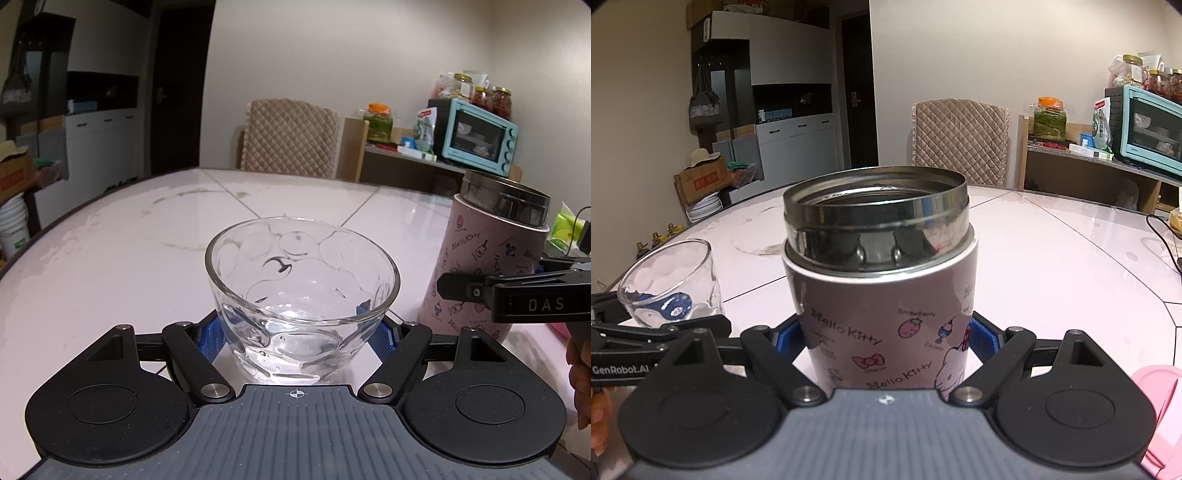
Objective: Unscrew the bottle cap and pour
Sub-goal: 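Lower the pink jar with the right gripper while the left lowers the glass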
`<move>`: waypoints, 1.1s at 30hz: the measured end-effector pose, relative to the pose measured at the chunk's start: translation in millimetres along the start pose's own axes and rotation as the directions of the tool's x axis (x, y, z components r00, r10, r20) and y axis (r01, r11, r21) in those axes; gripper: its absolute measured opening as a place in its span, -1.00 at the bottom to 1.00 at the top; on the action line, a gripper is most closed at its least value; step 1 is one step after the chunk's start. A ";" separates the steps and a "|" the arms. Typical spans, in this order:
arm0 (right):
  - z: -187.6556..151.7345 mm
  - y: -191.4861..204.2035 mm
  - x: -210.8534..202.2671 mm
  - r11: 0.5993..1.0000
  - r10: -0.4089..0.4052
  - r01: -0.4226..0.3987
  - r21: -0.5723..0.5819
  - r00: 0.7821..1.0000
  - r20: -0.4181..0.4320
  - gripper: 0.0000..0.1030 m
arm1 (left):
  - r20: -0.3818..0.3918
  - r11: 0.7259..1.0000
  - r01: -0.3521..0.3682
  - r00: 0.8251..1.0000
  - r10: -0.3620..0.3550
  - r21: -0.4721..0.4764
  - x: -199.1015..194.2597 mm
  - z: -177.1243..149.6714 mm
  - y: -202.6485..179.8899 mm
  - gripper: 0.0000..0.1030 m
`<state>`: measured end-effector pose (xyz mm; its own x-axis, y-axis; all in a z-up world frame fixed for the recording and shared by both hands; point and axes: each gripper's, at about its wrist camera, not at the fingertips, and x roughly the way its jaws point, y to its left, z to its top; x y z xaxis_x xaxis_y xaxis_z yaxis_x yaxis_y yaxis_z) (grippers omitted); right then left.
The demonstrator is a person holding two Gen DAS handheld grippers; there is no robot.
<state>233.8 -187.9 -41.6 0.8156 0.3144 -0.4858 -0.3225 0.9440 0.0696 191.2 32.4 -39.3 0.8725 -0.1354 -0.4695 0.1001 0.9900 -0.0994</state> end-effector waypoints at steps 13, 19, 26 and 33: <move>-5.0 -8.3 2.6 1.000 0.006 -0.006 -0.003 1.000 0.002 0.72 | -0.008 1.000 -0.010 1.000 0.010 -0.003 0.8 -1.4 -0.8 0.55; -8.7 -9.8 1.6 1.000 0.009 -0.009 0.001 1.000 0.004 0.72 | -0.012 1.000 -0.011 1.000 0.011 -0.002 1.3 -0.6 -0.7 0.54; -10.1 -7.6 0.7 1.000 0.009 -0.009 0.003 1.000 0.004 0.72 | -0.017 1.000 -0.011 1.000 0.011 -0.003 2.3 -0.9 -0.3 0.54; -11.0 -5.8 -1.1 1.000 0.008 -0.008 0.004 1.000 0.006 0.73 | -0.019 1.000 -0.012 1.000 0.012 -0.003 2.1 -1.6 -0.6 0.54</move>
<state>229.6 -194.8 -51.0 0.8157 0.3224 -0.4803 -0.3271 0.9419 0.0768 192.3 31.4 -41.6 0.8642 -0.1246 -0.4874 0.0885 0.9914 -0.0964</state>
